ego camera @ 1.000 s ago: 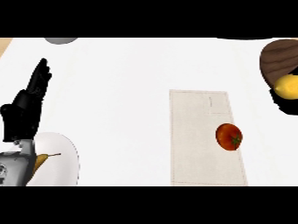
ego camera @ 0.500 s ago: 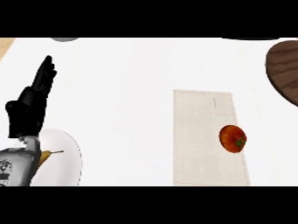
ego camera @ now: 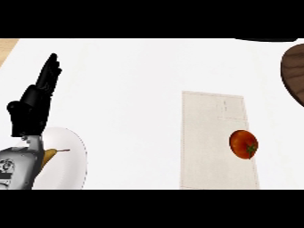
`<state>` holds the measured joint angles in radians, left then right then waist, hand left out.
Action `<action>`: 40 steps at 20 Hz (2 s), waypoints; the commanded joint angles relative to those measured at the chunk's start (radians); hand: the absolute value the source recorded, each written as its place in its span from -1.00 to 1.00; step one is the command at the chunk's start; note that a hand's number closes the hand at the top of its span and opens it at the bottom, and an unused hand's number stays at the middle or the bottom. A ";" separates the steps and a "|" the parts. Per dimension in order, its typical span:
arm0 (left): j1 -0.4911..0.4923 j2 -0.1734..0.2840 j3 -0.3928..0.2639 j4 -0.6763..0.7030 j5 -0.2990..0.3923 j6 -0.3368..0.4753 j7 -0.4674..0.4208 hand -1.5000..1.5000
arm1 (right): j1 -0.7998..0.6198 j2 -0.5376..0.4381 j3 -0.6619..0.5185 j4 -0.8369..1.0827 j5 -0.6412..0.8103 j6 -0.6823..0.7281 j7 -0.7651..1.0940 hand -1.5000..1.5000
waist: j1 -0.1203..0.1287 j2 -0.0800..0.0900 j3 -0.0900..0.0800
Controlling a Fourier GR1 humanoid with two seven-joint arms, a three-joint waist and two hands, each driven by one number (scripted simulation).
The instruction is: Pick the lemon from the placemat and place it in the bowl
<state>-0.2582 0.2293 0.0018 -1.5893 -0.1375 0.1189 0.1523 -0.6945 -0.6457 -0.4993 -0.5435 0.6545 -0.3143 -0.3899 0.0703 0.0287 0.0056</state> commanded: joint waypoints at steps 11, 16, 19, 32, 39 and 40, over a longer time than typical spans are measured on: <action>-0.010 -0.008 -0.014 -0.007 0.002 -0.017 0.008 0.00 | -0.120 -0.053 -0.121 0.282 -0.130 0.222 -0.197 -1.00 | 0.020 0.009 0.004; -0.007 -0.021 -0.004 -0.007 -0.002 0.004 -0.002 0.00 | -0.126 -0.110 -0.185 0.318 -0.189 0.269 -0.248 -1.00 | 0.003 0.002 0.002; -0.025 -0.008 -0.004 -0.006 -0.021 0.007 0.039 0.00 | -0.068 -0.143 -0.220 0.348 -0.223 0.335 -0.305 -1.00 | -0.008 0.004 0.004; 0.001 0.000 0.032 0.031 -0.018 0.011 0.009 0.00 | 0.070 -0.335 -0.295 0.397 -0.319 0.782 -0.405 -1.00 | -0.039 -0.010 0.002; 0.013 -0.013 0.017 -0.053 -0.018 0.014 0.057 0.00 | 0.166 -0.301 -0.289 0.371 -0.330 0.818 -0.500 -1.00 | -0.036 -0.016 0.003; -0.004 -0.007 0.027 0.015 -0.019 0.008 0.036 0.00 | 0.206 -0.292 -0.286 0.370 -0.333 0.848 -0.537 -1.00 | -0.053 -0.015 0.002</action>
<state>-0.2462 0.2222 0.0247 -1.5958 -0.1519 0.1258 0.1740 -0.5468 -0.9427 -0.7852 -0.1700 0.3324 0.4076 -0.8023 0.0292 0.0162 0.0084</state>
